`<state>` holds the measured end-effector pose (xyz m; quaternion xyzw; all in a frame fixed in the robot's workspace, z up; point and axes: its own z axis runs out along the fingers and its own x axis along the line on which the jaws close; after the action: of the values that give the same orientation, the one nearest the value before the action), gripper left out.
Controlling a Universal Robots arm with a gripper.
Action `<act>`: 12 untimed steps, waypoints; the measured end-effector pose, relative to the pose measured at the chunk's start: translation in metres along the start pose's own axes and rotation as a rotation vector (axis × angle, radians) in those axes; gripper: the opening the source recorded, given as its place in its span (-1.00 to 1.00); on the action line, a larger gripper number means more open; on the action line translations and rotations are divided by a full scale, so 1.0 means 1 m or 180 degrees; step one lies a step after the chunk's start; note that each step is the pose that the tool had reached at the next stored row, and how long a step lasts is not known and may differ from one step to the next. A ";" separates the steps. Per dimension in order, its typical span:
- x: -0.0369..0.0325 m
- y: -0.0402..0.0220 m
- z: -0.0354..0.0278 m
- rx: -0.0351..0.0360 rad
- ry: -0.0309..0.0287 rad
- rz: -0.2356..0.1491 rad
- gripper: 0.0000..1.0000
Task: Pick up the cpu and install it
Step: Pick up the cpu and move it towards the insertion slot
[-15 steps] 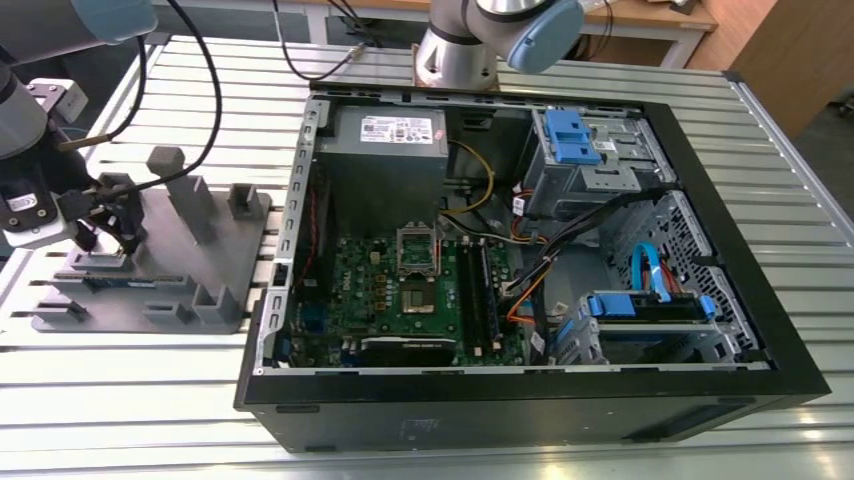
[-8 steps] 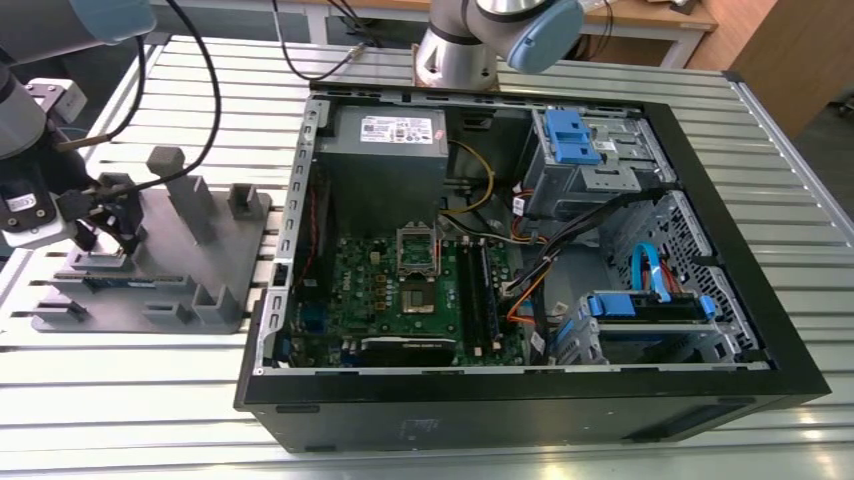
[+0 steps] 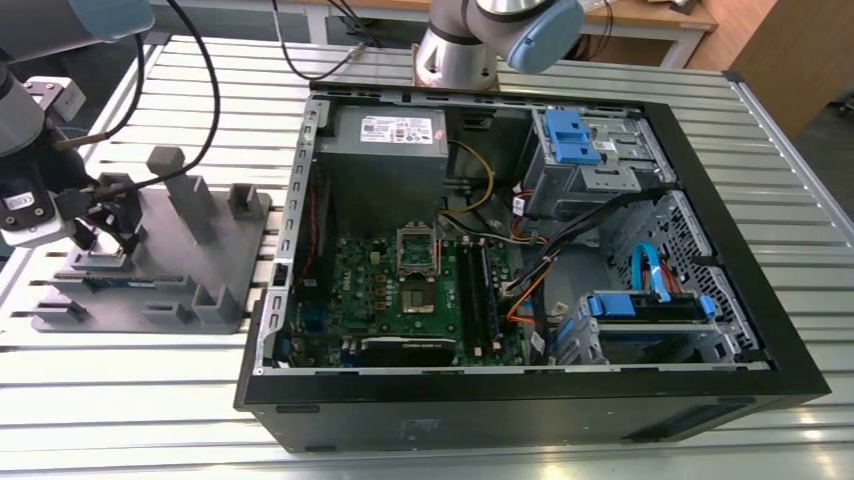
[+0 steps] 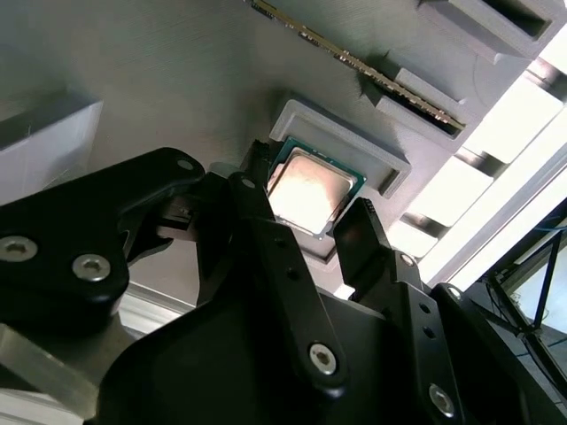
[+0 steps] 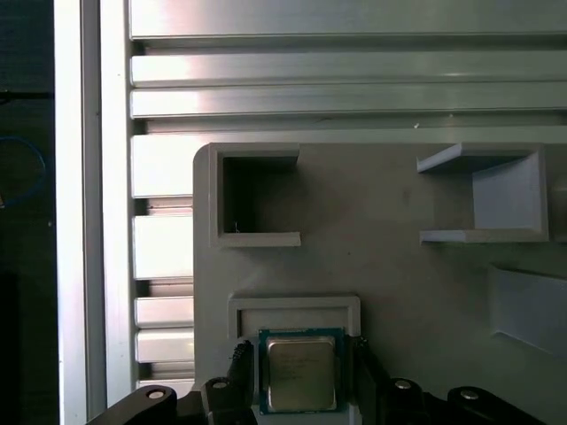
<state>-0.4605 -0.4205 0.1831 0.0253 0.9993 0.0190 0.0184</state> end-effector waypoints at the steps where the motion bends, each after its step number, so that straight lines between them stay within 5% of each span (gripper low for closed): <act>1: 0.0000 0.0000 -0.0001 0.0000 0.0000 0.0000 0.13; 7: 0.0000 0.0000 -0.0005 0.0000 0.0001 0.0000 0.13; 12: 0.0000 0.0000 -0.0007 0.0001 0.0001 0.0000 -0.06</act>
<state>-0.4605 -0.4205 0.1838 0.0253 0.9993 0.0189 0.0182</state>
